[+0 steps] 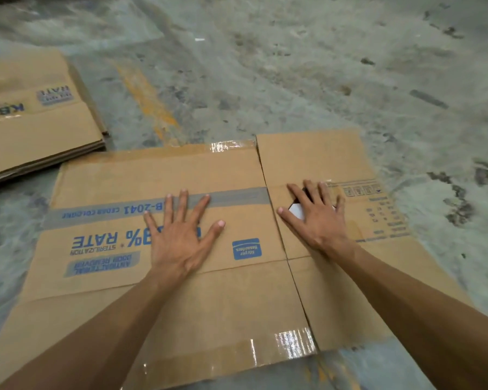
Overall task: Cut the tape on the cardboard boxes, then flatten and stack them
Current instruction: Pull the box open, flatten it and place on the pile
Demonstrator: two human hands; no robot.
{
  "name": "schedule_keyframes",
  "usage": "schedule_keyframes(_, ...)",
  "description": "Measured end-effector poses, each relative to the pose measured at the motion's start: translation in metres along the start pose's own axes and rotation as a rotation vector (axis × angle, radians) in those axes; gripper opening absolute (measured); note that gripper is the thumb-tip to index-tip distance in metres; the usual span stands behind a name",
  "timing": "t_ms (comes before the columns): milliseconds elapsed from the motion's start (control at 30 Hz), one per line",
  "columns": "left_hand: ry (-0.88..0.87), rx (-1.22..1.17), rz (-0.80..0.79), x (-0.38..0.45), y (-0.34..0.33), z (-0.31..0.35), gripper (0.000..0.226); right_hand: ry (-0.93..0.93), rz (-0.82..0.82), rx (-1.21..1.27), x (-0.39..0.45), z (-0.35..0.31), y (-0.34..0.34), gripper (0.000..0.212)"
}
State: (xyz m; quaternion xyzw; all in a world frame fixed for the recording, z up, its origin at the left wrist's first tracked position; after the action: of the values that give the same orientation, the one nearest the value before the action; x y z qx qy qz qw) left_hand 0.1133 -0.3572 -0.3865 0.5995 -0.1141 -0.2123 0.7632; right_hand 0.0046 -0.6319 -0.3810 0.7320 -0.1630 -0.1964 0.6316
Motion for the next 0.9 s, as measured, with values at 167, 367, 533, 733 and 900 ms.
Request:
schedule_keyframes(167,-0.061,0.065,0.03,0.003,0.02,-0.026,0.078,0.058,0.002,0.04,0.002,0.031,0.02,0.068)
schedule_keyframes(367,0.198,0.033,-0.051,-0.03,0.016,-0.085,0.07,-0.09,-0.102,-0.097,-0.022,0.065,-0.002,0.061)
schedule_keyframes(533,0.222,-0.047,-0.248,-0.026,0.018,-0.085,0.081,0.007,-0.099,-0.084,-0.042,0.025,0.012,0.059)
schedule_keyframes(733,-0.022,-0.183,-0.265,-0.086,0.024,-0.027,0.109,0.56,-0.429,-0.017,-0.162,-0.056,-0.009,0.123)
schedule_keyframes(900,-0.099,-0.185,-0.392,-0.133,0.008,-0.019,0.112,0.653,-0.489,-0.191,-0.189,-0.049,-0.006,0.106)
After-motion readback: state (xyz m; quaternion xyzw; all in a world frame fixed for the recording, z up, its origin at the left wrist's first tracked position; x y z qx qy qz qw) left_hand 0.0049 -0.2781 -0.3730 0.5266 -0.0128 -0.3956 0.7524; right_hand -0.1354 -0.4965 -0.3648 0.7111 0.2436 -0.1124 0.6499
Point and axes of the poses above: each hand's wrist, its own x-axis towards the middle knuckle, its own y-axis out of the back of the hand, z = x × y, the point moved 10 cm from there along x, towards the middle knuckle, and after that the axes turned 2 degrees about -x, right-handed, at the moved point
